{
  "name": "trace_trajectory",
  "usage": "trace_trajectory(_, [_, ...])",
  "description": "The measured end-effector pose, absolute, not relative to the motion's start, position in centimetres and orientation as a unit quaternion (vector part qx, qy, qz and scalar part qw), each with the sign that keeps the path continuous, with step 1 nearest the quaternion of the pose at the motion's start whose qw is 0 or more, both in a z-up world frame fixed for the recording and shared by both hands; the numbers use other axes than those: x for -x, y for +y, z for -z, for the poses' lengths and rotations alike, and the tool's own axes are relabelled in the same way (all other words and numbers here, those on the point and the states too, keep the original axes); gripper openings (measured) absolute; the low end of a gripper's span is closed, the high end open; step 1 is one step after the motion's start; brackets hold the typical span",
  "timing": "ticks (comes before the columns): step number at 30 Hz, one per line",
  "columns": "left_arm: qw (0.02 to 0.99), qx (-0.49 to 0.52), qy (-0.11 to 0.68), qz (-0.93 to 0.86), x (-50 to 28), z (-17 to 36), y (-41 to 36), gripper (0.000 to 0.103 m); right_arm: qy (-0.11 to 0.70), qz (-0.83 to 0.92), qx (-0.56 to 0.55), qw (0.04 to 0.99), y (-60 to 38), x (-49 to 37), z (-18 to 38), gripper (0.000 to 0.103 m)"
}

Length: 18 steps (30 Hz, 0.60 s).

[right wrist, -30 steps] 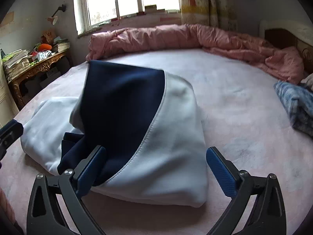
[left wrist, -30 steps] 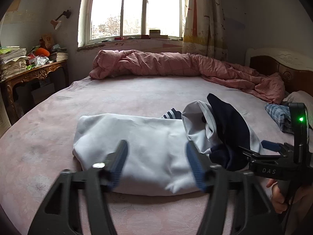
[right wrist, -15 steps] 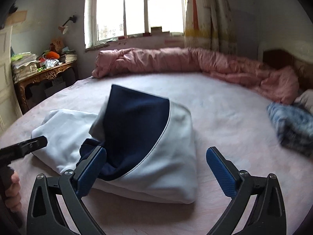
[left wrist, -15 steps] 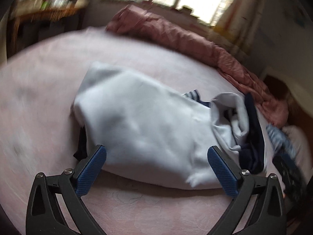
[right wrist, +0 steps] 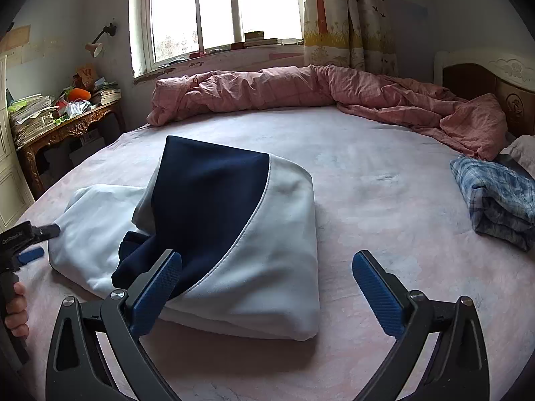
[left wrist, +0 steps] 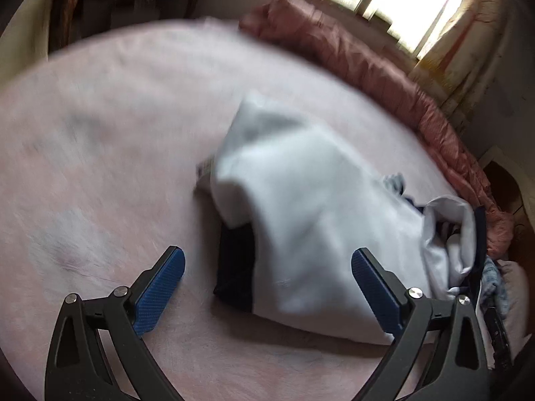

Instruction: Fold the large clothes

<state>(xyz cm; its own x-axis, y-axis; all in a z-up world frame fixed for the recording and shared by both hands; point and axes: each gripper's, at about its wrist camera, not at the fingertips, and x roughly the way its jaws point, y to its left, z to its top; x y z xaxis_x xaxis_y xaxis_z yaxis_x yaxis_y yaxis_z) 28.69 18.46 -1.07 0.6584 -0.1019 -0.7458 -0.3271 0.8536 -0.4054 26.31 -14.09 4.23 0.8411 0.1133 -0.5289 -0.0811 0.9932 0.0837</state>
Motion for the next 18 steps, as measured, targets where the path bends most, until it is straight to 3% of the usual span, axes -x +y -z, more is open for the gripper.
trace_trajectory(3, [0.879,0.261,0.395,-0.054,-29.4,1.3,18.6,0.096,0.276,-0.062,-0.038,0.958,-14.2,-26.2,-4.3,0.103])
trace_trajectory(6, [0.89,0.249,0.381,-0.033,-30.3,1.4,17.9,0.042,0.281,-0.073,-0.034,0.956,-14.2,-26.3,-4.4,0.103])
trace_trajectory(7, [0.894,0.247,0.373,-0.034,-30.4,1.2,17.7,0.03,0.282,-0.072,-0.031,0.956,-14.3,-26.3,-4.4,0.103])
trace_trajectory(10, [0.927,0.185,0.323,-0.049,-29.7,-0.9,15.9,0.018,0.287,-0.071,-0.041,0.954,-14.7,-26.7,-4.4,0.103])
trace_trajectory(16, [0.967,0.121,0.224,0.012,-27.8,-5.8,11.4,0.013,0.366,-0.138,-0.018,0.92,-12.8,-31.1,-2.3,0.103])
trace_trajectory(18, [0.971,0.11,0.204,0.052,-27.5,-7.5,9.5,0.013,0.351,-0.133,0.009,0.927,-11.8,-31.1,-2.0,0.103])
